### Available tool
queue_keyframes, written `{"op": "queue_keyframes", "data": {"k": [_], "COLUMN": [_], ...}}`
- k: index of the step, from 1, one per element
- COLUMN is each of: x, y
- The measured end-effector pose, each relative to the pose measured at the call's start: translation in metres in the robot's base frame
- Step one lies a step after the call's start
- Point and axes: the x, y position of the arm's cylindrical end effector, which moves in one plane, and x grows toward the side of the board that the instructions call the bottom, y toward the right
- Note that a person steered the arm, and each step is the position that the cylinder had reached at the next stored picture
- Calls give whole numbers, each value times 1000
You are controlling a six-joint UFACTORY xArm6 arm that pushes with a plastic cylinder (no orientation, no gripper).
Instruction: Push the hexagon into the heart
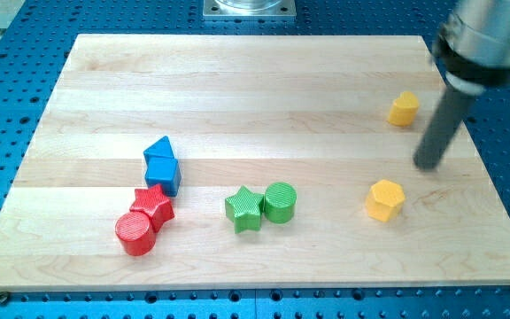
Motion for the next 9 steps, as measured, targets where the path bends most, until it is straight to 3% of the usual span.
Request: {"op": "queue_keyframes", "data": {"k": [1, 2, 4, 6, 7, 9], "x": [76, 84, 41, 69, 61, -11], "y": [-27, -64, -51, -58, -80, -80]}}
